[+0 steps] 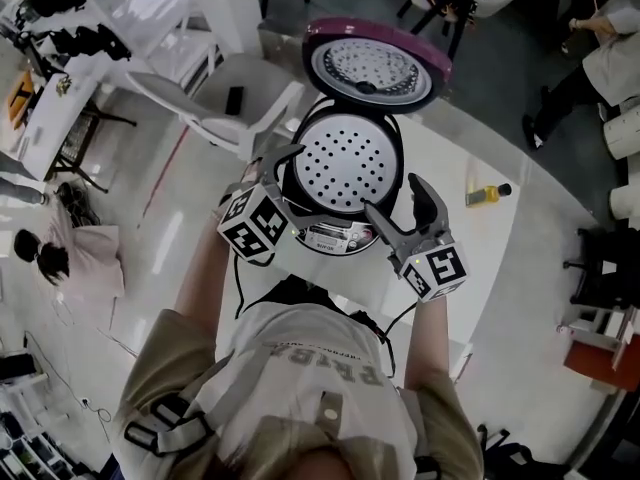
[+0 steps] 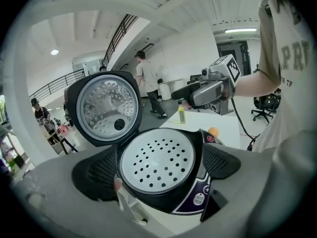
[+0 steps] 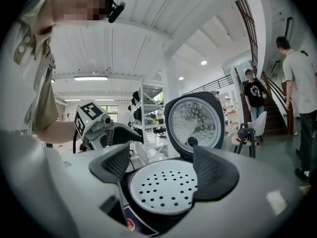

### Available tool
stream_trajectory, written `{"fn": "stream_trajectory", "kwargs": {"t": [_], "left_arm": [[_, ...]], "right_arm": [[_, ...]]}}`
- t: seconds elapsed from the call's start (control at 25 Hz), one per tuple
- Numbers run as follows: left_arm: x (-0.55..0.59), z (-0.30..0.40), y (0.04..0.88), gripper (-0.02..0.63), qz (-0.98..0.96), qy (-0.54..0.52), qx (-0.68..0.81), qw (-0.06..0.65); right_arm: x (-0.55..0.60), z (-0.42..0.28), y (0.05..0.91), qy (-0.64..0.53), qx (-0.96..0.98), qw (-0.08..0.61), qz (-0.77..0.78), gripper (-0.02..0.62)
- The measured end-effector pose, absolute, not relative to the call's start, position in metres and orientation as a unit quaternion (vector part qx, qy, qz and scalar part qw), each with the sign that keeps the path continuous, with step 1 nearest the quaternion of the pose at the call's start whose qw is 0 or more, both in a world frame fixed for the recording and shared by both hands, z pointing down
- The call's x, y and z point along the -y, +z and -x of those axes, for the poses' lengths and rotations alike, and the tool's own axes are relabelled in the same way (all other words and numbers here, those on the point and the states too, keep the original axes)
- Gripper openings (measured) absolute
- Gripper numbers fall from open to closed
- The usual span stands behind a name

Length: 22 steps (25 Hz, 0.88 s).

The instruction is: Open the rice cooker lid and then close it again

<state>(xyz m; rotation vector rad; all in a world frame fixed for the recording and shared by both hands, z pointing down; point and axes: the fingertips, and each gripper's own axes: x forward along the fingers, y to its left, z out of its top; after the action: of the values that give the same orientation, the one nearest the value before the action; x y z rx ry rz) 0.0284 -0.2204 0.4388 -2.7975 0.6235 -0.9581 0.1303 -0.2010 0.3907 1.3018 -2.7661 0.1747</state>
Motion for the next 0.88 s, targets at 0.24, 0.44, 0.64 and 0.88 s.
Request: {"fn": "stream_trajectory", "kwargs": {"t": [0.24, 0.44, 0.64, 0.88], "left_arm": [[0.259, -0.023, 0.419, 0.546, 0.925, -0.303, -0.215, 0.08], [0.293, -0.016, 0.407, 0.546, 0.921, -0.301, -0.229, 0.093], [0.324, -0.01, 0.4, 0.546, 0.918, -0.297, -0.247, 0.096], [0.35, -0.007, 0.393, 0.546, 0.916, -0.293, -0.256, 0.098]], "right_arm": [[0.234, -0.138, 0.384, 0.05, 0.896, 0.042, -0.439, 0.38], [0.257, -0.145, 0.376, 0.039, 0.891, 0.048, -0.449, 0.39], [0.278, -0.153, 0.372, 0.033, 0.887, 0.055, -0.457, 0.402], [0.302, -0.164, 0.366, 0.028, 0.882, 0.052, -0.467, 0.413]]}}
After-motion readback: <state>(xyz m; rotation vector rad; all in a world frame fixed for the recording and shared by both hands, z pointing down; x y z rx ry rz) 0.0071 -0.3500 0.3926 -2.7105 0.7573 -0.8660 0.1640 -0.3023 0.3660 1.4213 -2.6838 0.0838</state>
